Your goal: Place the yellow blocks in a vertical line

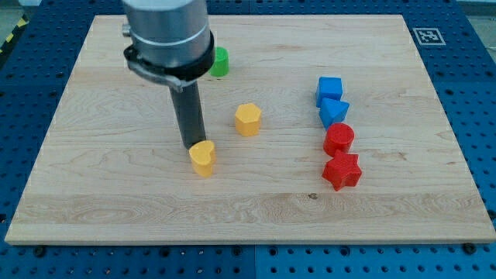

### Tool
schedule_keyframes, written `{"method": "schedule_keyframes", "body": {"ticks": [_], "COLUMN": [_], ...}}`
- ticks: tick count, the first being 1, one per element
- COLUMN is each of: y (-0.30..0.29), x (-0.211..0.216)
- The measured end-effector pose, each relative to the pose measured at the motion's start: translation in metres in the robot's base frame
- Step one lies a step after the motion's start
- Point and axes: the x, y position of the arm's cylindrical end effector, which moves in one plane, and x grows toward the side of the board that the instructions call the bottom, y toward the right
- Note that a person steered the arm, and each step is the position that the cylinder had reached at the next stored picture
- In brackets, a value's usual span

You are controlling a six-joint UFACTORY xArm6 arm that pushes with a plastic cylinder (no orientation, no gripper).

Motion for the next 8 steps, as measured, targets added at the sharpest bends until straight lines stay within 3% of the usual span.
{"method": "schedule_keyframes", "body": {"ticks": [2,3,5,8], "y": [0.005,0.006,-0.007,0.085], "x": [0.043,0.029,-0.092,-0.073]}}
